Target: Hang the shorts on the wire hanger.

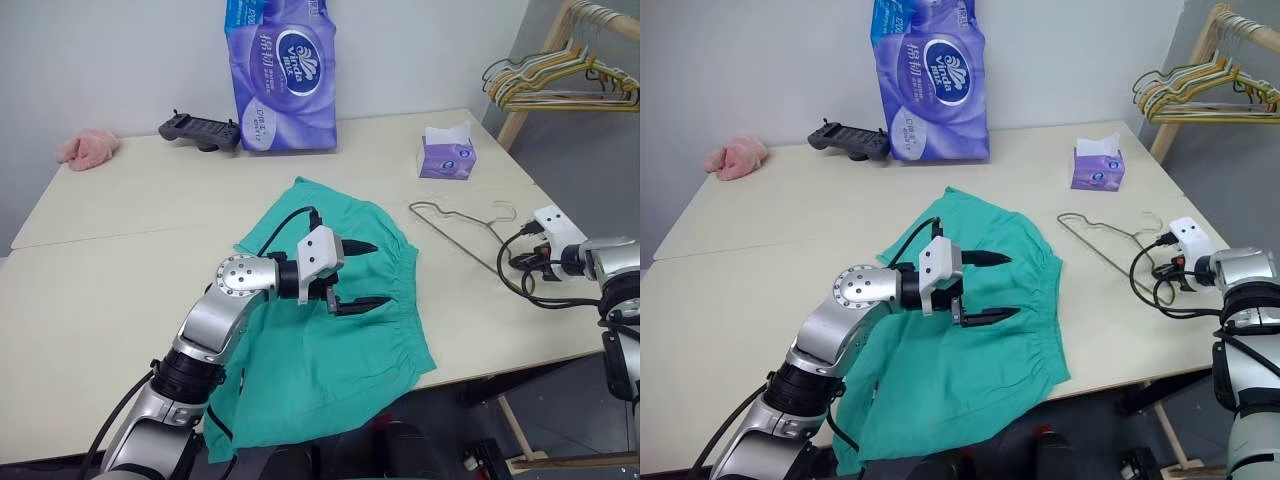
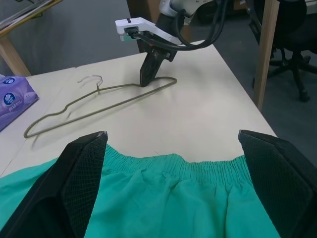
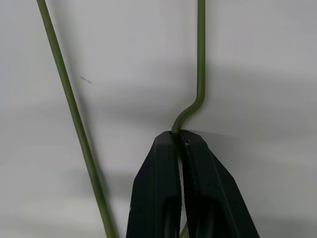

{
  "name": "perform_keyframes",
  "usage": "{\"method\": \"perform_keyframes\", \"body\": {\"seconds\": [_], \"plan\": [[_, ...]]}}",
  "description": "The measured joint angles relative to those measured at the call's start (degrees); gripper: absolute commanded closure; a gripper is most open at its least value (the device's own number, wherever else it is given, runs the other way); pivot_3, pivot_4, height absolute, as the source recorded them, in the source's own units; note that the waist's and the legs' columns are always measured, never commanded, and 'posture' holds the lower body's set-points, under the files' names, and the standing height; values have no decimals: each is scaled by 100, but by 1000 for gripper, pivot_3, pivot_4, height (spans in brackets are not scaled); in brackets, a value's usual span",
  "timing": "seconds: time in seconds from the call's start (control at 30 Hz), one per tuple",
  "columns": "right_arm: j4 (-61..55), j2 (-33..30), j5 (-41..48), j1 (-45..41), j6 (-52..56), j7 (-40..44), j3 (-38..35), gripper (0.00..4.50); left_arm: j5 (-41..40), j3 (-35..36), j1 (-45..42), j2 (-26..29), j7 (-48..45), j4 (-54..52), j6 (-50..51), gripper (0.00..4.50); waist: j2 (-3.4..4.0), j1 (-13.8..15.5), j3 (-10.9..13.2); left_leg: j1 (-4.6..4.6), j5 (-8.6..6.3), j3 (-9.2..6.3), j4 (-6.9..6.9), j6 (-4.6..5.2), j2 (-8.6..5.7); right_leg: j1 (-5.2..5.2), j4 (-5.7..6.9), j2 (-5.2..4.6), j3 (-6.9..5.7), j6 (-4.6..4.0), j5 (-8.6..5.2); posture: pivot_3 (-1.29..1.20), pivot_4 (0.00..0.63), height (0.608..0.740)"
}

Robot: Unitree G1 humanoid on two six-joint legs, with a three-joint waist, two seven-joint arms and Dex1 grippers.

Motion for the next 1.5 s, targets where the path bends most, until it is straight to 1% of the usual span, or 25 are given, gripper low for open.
{"method": "perform_keyframes", "body": {"seconds": [0.13,0.23,0.33,0.47,0.53,0.6,0.73,0.87,0.97,1.1,1.23,1.3,1.5], "plan": [[-2,-3,-123,47,-258,-60,5,4438,1,0,-27,0,5,1,-7,0,0,1,0,0,0,0,1,0,0,1,-1,0,0,0,0,-41,125,740],[-11,-36,-261,164,-775,-422,42,4438,2,1,-52,2,10,5,-16,0,0,6,0,0,0,1,1,-1,-3,1,-1,-2,0,0,0,-43,125,740],[-16,-80,-486,214,-1485,-948,87,4438,2,97,-92,3,45,80,-16,0,5,6,3,-1,1,7,1,-2,-6,-3,1,-2,0,0,0,-47,125,740],[-95,-400,-801,126,-2625,-1855,80,4438,2,352,-339,0,224,385,24,0,17,15,10,-7,2,14,0,-3,-7,-17,6,-3,0,1,0,-67,125,740],[-133,-520,-895,40,-3038,-2146,78,4438,1,427,-462,-7,272,507,32,0,17,8,10,-7,2,17,-1,-3,-5,-19,6,-2,1,1,0,-74,124,740],[-214,-736,-1259,0,-3806,-2660,228,4438,0,504,-707,-66,361,718,63,0,17,3,11,-8,2,19,-1,-3,-6,-21,6,-2,1,1,0,-76,124,740],[-296,-1032,-1863,-28,-4860,-3384,553,4438,-56,706,-997,-75,443,941,146,0,17,-36,11,-8,2,23,-3,-4,-5,-21,5,-1,5,1,0,-82,124,740],[-382,-1312,-2642,-27,-5797,-4080,1003,4438,-173,809,-1103,-45,414,1022,308,0,18,-64,11,-10,2,31,-5,-4,-5,-29,8,-1,12,1,0,-84,122,740],[-762,-1612,-3283,-25,-6588,-4642,1318,4438,-220,841,-1105,29,375,1035,528,0,18,-70,11,-10,2,33,-8,-4,-3,-32,9,3,14,2,0,-84,120,740],[-1238,-1690,-3804,-24,-7293,-5253,1513,4438,-348,889,-1105,-6,556,1051,1067,0,17,-72,11,-9,3,33,-7,-5,-1,-31,8,7,17,2,0,-88,117,740],[-1650,-1656,-3955,-25,-7713,-5405,1544,4438,-690,896,-1091,66,577,942,1985,0,17,-80,11,-11,3,31,-7,-6,-1,-32,7,7,16,1,0,-87,111,740],[-1895,-1623,-3952,-25,-7848,-5400,1541,4438,-840,898,-1092,85,522,880,2265,0,17,-82,11,-11,3,30,-5,-6,-1,-31,7,7,16,2,0,-92,108,740],[-2580,-1492,-3916,-25,-7972,-5205,1518,4438,-855,711,-1104,228,341,888,2474,0,18,-87,10,-10,3,30,-4,-7,-3,-31,7,6,17,1,0,-105,99,740]]}}
